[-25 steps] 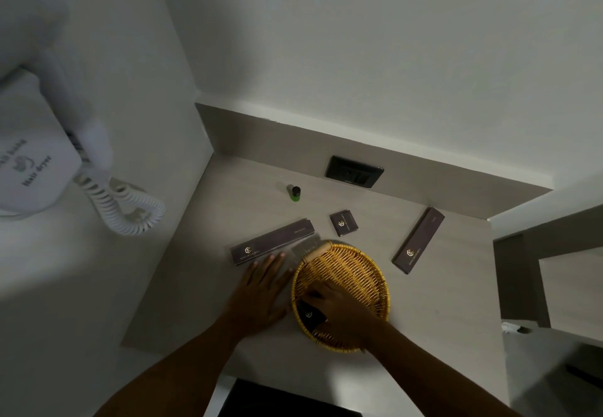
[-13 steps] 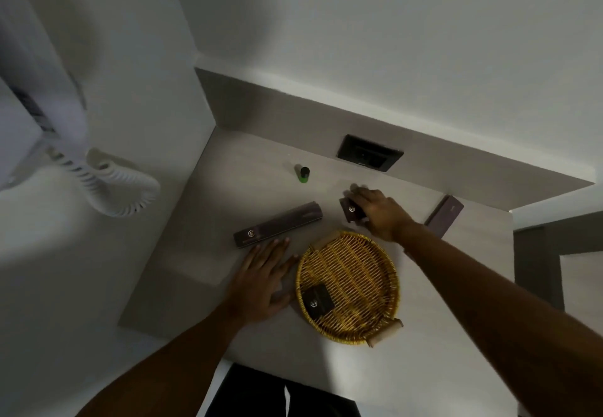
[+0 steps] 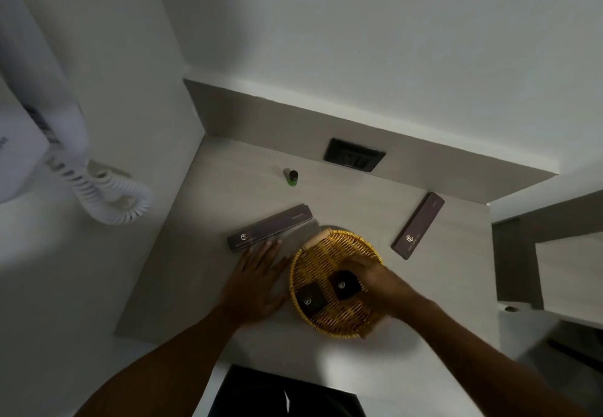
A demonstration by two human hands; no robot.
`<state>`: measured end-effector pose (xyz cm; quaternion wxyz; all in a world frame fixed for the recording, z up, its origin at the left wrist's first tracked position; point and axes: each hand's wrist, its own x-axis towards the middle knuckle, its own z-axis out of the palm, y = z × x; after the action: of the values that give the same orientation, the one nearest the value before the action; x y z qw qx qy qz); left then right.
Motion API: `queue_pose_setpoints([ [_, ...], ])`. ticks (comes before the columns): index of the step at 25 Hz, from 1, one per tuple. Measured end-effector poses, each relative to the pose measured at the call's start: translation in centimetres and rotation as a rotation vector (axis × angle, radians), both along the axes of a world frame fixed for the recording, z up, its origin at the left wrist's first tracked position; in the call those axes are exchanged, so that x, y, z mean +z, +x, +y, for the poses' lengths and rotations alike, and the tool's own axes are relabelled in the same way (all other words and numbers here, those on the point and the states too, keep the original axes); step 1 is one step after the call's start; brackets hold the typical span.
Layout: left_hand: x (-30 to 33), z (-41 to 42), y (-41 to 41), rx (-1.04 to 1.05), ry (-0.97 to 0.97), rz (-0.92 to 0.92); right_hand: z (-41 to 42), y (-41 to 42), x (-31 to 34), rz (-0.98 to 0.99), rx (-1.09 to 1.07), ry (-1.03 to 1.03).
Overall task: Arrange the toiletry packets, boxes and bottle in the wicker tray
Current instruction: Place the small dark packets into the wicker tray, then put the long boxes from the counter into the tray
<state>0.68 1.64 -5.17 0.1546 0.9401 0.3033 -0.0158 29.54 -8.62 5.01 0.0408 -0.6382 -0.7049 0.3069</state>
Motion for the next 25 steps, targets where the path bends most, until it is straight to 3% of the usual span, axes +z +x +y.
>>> queue_pose_setpoints([
  [3,-0.1,0.0,0.0,0.003,0.001,0.001,-1.1,-1.2,-2.2,-0.07,-0.024,-0.084],
  [16,0.5,0.2,0.1,-0.009,-0.026,-0.011,-1.2,-1.9,-2.8,-0.149,0.022,0.031],
  [21,0.1,0.2,0.0,-0.004,-0.031,-0.028,-1.6,2.2,-0.3,0.027,-0.268,0.046],
  [25,0.1,0.2,0.0,-0.011,-0.035,-0.03,-2.3,0.6,-1.0,0.09,-0.114,-0.025],
])
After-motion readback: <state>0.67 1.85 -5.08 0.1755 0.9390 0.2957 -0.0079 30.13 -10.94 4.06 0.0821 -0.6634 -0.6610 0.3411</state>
